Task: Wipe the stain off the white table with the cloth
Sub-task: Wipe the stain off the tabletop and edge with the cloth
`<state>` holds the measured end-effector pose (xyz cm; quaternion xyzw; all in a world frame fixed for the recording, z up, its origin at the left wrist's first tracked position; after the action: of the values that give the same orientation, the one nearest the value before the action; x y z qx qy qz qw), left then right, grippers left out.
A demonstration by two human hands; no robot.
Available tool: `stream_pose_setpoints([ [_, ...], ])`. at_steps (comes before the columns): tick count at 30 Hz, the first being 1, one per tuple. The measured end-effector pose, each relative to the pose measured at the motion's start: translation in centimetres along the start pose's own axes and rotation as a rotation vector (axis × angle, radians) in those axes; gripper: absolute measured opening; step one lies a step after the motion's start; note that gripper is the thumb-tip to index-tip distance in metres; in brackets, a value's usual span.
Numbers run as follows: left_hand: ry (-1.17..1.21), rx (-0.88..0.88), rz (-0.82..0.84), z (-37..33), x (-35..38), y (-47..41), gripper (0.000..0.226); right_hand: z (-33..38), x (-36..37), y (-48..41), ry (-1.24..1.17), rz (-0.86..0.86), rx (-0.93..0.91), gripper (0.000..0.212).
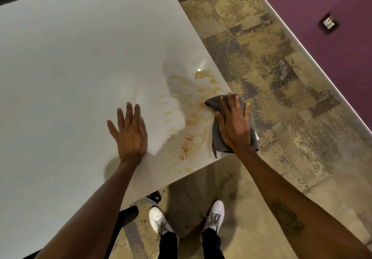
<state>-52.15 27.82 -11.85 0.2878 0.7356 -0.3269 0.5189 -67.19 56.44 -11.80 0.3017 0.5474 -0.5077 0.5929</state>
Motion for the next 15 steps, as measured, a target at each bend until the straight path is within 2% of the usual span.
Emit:
stream_pose_setpoints([
  [8,-0.005,-0.022,0.004,0.0,-0.3,0.0,0.053,3.2,-0.6,4.9,0.050,-0.133,0.463,0.055],
  [11,-0.010,-0.044,-0.019,-0.1,-0.3,0.3,0.053,3.2,-0.4,5.8,0.046,-0.143,0.521,0.057],
  [15,-0.066,-0.063,-0.057,0.2,-0.5,0.1,0.055,3.3,-0.3,5.0,0.075,-0.124,0.476,0.068],
])
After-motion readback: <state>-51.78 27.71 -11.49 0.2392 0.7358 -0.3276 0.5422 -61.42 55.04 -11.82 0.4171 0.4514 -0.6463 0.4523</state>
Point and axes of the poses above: each hand's wrist, its own y-axis away from the middle knuckle, its own x-axis out of the palm, z = x × y, the point moved 4 cm from there along -y, towards the middle knuckle, and after that the axes turned 15 degrees about -z, right-handed, at the moved point
